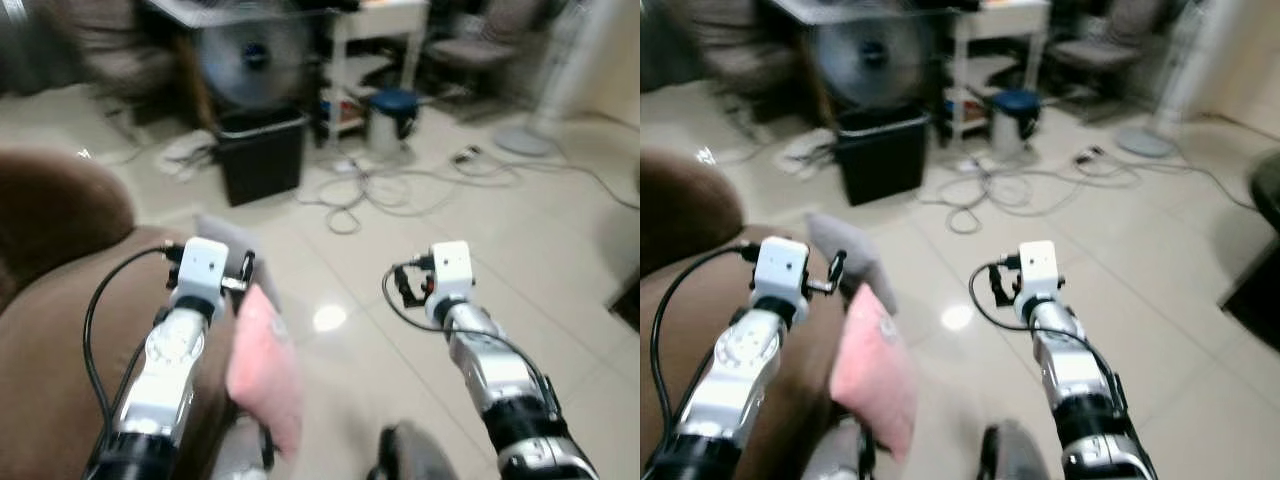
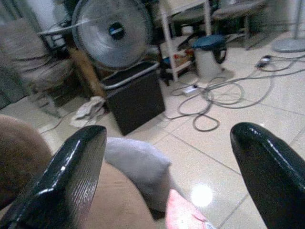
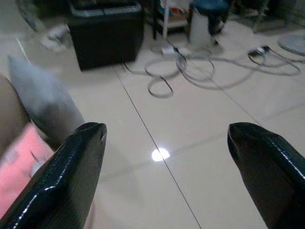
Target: Move the pillow to the sofa from floor
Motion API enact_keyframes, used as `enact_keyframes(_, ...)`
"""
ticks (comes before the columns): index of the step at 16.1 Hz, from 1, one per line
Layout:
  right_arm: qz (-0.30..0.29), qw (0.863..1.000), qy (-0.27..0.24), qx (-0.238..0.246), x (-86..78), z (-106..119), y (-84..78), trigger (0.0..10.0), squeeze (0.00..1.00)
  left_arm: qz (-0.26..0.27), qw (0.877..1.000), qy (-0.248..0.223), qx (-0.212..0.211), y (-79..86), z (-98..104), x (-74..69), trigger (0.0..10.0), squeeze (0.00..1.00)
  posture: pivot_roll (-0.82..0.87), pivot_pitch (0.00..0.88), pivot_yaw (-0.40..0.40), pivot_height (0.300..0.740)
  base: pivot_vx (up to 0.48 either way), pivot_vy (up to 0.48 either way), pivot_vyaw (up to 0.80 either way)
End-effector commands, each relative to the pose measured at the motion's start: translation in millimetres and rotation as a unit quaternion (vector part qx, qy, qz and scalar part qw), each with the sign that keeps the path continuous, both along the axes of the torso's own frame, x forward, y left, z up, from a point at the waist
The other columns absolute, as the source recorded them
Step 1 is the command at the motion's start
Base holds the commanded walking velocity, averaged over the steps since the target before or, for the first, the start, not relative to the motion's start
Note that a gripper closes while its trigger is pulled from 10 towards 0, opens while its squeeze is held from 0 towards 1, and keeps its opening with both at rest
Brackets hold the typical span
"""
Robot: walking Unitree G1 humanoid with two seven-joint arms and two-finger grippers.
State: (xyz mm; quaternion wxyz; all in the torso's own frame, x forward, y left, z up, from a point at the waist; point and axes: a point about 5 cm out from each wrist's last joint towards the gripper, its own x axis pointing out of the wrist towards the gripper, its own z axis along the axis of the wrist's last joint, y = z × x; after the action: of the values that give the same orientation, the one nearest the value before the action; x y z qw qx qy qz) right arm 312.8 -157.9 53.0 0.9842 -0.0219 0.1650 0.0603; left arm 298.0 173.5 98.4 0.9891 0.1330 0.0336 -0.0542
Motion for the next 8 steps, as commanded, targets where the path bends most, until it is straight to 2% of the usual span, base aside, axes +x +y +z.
enact_keyframes(1, 0.002, 1.000, -0.009, 0.001, 6.0, 7.2, 1.6, 10.0, 0.00, 0.004, 1.000, 0.007, -0.001, 4.2, -2.5, -2.5, 10.0, 0.00, 0.02, 0.000, -0.001, 0.627, 0.000, 0.000, 0.00)
enact_keyframes(8, -0.001, 1.000, -0.009, 0.003, 5.4, 6.6, 1.8, 10.0, 0.00, -0.001, 1.000, 0.006, -0.002, 4.1, -2.8, -2.3, 10.0, 0.00, 0.01, 0.000, 0.004, 0.627, 0.000, 0.000, 0.00)
